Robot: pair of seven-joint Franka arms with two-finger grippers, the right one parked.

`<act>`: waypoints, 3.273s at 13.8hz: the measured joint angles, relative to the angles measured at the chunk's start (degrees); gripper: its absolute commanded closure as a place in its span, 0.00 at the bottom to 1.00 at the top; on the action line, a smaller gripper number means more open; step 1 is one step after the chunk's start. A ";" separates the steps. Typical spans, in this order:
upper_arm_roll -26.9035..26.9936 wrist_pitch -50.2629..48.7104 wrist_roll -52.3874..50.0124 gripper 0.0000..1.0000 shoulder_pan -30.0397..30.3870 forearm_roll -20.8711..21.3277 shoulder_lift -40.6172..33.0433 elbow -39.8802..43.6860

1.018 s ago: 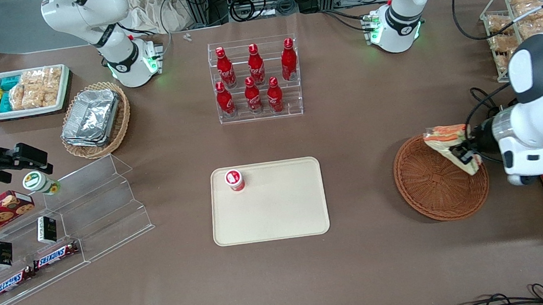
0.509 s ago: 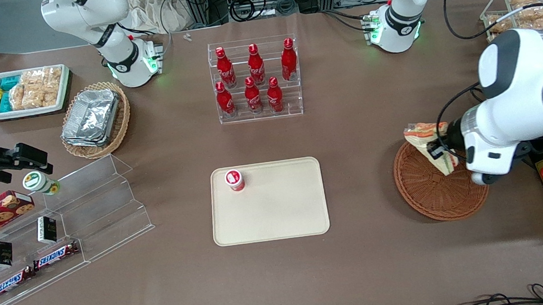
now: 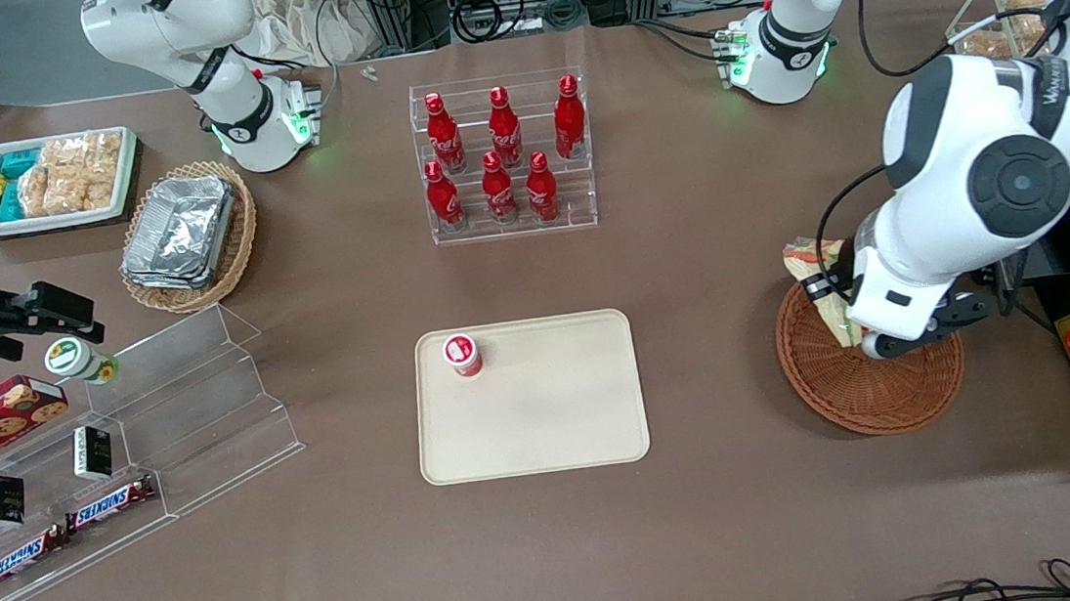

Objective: Place sandwich from basket to tray
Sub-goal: 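Lift the sandwich out of the basket with the left gripper, then carry the sandwich over the cream tray with the left gripper, then lower the sandwich onto the tray and open the left gripper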

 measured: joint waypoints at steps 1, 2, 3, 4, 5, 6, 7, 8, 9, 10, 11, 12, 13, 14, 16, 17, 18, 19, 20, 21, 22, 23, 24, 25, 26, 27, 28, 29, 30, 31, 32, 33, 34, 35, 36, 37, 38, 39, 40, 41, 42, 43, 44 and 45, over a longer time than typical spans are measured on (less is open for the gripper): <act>-0.03 0.77 0.22 0.74 -0.53 0.87 -0.01 0.07; -0.04 2.15 0.25 0.75 -0.98 1.80 -0.01 0.19; -0.04 3.34 0.24 0.83 -1.22 2.25 -0.02 0.30; -0.04 3.77 0.17 0.94 -1.27 2.37 -0.03 0.34; -0.02 3.80 -0.04 0.98 -1.27 2.42 -0.04 0.34; -0.01 3.79 -0.18 1.00 -1.27 2.46 -0.04 0.34; -0.01 3.79 -0.23 1.00 -1.27 2.47 -0.05 0.34; -0.01 3.79 -0.45 1.00 -1.27 2.48 -0.06 0.34; -0.02 3.79 -1.21 1.00 -1.27 2.47 -0.07 0.34; -0.07 3.79 -2.68 1.00 -1.28 2.44 -0.07 0.34; -0.32 3.79 -4.22 1.00 -1.30 2.23 -0.07 0.33; -0.99 3.80 -5.15 1.00 -1.36 1.98 -0.07 0.28; -2.02 3.85 -5.79 1.00 -1.53 1.83 -0.07 0.15; -2.97 4.37 -6.31 1.00 -2.20 1.39 -0.05 -0.08; -3.61 7.41 -7.11 1.00 -4.57 -0.44 0.14 -0.99; -3.67 9.47 -7.43 1.00 -5.73 -0.86 0.34 -1.84; -3.69 11.48 -7.90 1.00 -6.75 -1.07 0.71 -2.76; -3.70 13.33 -8.55 1.00 -7.63 -1.10 1.25 -3.54; -3.72 15.21 -9.08 1.00 -8.46 -1.11 2.06 -4.03; -3.73 17.09 -9.36 1.00 -9.25 -1.11 3.04 -4.31; -3.72 18.91 -9.49 1.00 -10.07 -1.10 4.16 -4.42; -3.72 20.70 -9.50 1.00 -10.91 -1.10 5.39 -4.45; -3.73 22.21 -9.53 1.00 -11.80 -1.09 6.63 -4.48; -3.74 23.36 -9.56 1.00 -12.58 -1.09 7.91 -4.49; -3.73 24.19 -9.58 1.00 -13.45 -1.09 9.32 -4.47; -3.73 25.08 -9.66 1.00 -14.19 -1.09 10.82 -4.40; -3.73 25.78 -9.81 1.00 -14.74 -1.09 12.52 -4.17; -3.73 26.27 -9.84 1.00 -15.03 -1.09 14.43 -3.68; -3.72 26.66 -9.84 1.00 -15.15 -1.09 16.50 -2.81; -3.72 27.12 -9.83 1.00 -15.19 -1.09 18.52 -1.73; -3.72 27.81 -9.79 1.00 -15.34 -1.08 20.32 -0.82; -3.72 28.71 -9.77 1.00 -15.67 -1.06 21.83 -0.05; -3.73 29.57 -9.77 1.00 -16.06 -1.05 22.96 0.53; -3.73 29.94 -9.77 1.00 -16.42 -0.96 23.81 1.01; -3.73 30.23 -9.77 1.00 -16.67 -0.70 24.41 1.40; -3.73 30.76 -9.77 1.00 -16.83 -0.30 24.89 1.74; -3.72 31.14 -9.77 1.00 -16.85 -0.01 25.34 2.01; -3.70 31.58 -9.77 1.00 -16.85 0.28 25.83 2.19; -3.70 32.25 -9.77 0.96 -16.91 0.49 26.34 2.32; -3.70 32.77 -9.77 0.88 -17.10 0.64 26.79 2.50; -3.70 33.21 -9.77 0.72 -17.34 0.71 27.12 2.68; -3.71 33.62 -9.77 0.64 -17.54 0.74 27.30 2.78; -3.70 33.95 -9.77 0.52 -17.64 0.76 27.36 2.79; -3.70 34.13 -9.75 0.38 -17.66 0.78 27.37 2.82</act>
